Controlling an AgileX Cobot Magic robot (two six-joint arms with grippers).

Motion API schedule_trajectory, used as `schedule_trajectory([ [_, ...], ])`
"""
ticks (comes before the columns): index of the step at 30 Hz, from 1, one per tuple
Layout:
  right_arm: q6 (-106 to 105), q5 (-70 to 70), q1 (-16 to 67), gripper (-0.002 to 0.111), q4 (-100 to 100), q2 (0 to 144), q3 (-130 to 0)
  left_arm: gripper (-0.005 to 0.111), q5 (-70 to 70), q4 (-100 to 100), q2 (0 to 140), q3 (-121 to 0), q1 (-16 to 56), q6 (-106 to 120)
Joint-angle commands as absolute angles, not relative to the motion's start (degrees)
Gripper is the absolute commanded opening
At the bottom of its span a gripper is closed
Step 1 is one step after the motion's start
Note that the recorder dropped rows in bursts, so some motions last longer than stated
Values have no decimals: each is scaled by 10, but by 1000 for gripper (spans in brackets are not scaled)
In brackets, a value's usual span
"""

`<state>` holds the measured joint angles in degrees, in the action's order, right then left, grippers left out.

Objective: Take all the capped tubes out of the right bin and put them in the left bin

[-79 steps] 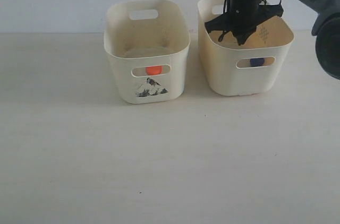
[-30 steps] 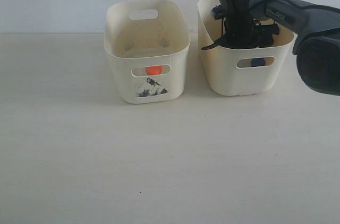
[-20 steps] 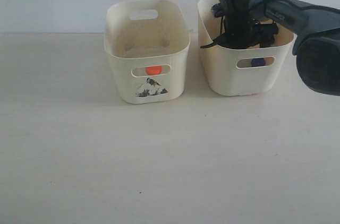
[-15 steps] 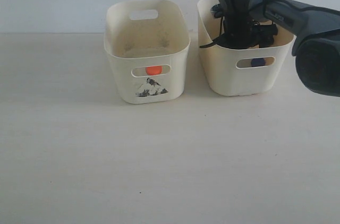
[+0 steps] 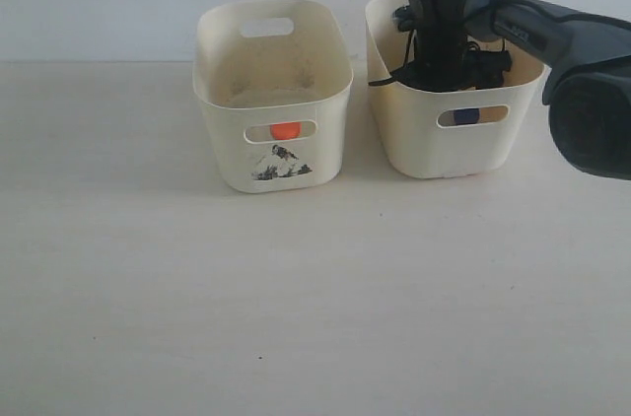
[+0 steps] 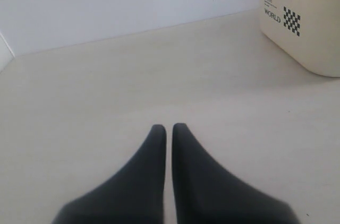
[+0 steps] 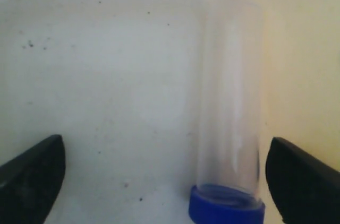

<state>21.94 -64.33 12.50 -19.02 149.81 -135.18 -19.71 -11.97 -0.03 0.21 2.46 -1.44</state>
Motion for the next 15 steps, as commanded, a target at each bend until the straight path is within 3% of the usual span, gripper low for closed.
schedule_trajectory([
  [1,229,-658,125,96,-164,1518,-1344,4,-195,-118,0,0,25,-20],
  [15,239,-638,125,96,-156,1518,-1344,4,-195,-118,0,0,25,-20],
])
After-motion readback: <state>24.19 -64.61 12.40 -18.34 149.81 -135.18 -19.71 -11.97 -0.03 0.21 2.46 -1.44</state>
